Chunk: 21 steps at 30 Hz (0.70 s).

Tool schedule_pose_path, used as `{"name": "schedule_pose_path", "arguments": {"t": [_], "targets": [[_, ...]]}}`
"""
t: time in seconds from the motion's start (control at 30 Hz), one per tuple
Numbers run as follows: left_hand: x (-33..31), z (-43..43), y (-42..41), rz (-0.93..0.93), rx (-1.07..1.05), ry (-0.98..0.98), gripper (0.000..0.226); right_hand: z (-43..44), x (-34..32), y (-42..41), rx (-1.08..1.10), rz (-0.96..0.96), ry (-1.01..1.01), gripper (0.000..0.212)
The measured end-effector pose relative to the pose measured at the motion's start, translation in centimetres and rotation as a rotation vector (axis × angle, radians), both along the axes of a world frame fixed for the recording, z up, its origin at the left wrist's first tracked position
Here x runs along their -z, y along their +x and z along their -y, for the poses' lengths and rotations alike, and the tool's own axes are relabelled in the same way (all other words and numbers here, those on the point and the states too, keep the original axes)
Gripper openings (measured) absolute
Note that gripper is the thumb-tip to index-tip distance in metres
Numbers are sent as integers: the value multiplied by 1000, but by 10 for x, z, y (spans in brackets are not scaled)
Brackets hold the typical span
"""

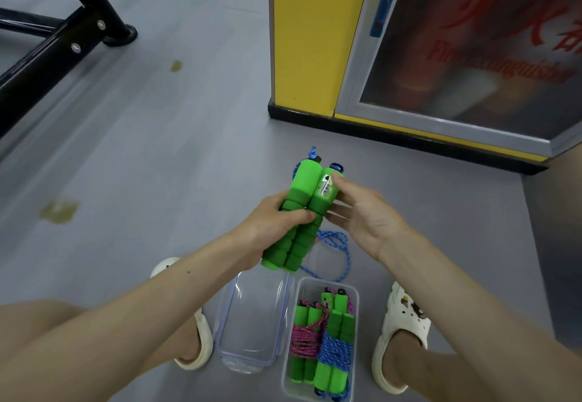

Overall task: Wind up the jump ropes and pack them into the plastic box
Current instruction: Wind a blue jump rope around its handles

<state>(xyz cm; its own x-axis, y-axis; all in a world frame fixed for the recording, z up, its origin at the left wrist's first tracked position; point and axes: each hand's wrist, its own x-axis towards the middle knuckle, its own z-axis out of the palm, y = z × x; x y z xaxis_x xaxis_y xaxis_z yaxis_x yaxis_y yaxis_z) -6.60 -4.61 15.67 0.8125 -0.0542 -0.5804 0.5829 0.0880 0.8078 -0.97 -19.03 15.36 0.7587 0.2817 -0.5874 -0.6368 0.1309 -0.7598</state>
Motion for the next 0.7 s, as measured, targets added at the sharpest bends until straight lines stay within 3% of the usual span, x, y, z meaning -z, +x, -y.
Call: {"name": "schedule_pose_path", "arguments": {"t": [0.17,0.37,0.43,0.57,0.7], "targets": [[-1,1,-2,3,62,3,26,-2,2,-2,90,69,-45,14],[-2,6,-5,19,96,-16,30,-2,8,-4,129,408,-402,24],[-3,6,-5,-2,122,-35,35,-3,9,-5,115,451,-439,28],[-5,-2,-4,-85,131,-85,32,0,2,-1,-33,303,-302,23],[-9,-9,0,-113,107,-168,22,6,1,10,-14,116,-238,44]]}}
